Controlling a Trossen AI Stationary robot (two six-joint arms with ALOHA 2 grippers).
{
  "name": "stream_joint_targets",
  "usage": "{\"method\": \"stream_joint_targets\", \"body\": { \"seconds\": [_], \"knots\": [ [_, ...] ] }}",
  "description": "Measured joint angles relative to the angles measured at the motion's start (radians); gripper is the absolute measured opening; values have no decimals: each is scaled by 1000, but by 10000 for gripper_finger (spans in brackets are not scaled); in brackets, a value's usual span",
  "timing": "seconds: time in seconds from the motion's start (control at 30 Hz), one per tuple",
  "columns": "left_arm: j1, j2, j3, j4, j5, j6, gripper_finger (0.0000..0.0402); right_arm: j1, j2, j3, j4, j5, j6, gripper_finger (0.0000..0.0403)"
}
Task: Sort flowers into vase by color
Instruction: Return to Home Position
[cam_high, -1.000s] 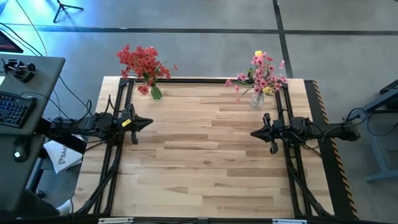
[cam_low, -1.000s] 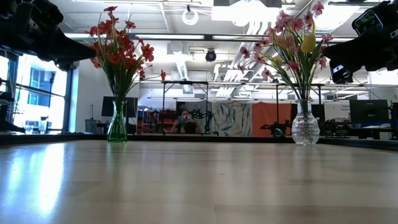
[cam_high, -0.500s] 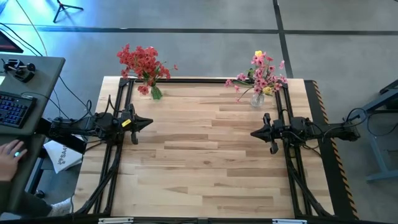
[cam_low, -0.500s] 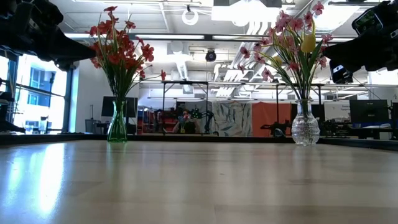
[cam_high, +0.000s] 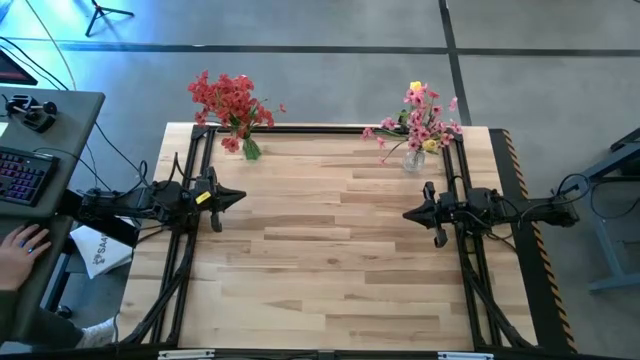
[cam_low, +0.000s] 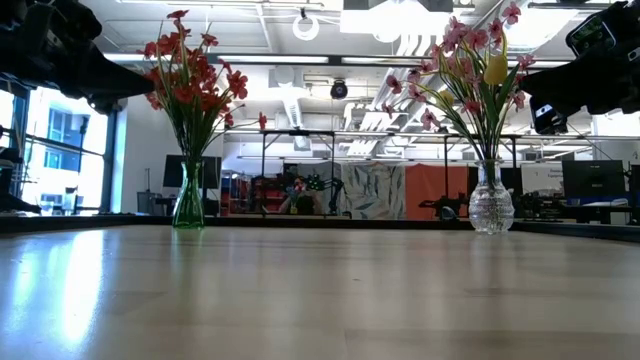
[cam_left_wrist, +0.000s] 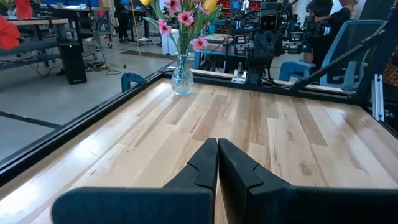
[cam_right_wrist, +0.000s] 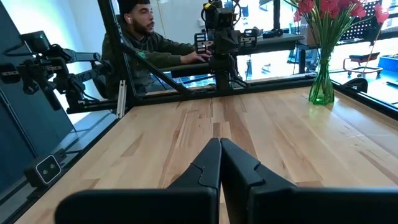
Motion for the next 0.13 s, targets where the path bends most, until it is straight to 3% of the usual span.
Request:
{"method": "stream_joint_targets", "body": {
  "seconds": [0.13],
  "knots": [
    [0, 0, 0, 0, 0, 0, 0, 0, 0, 0, 0, 0, 0, 0]
  ]
}}
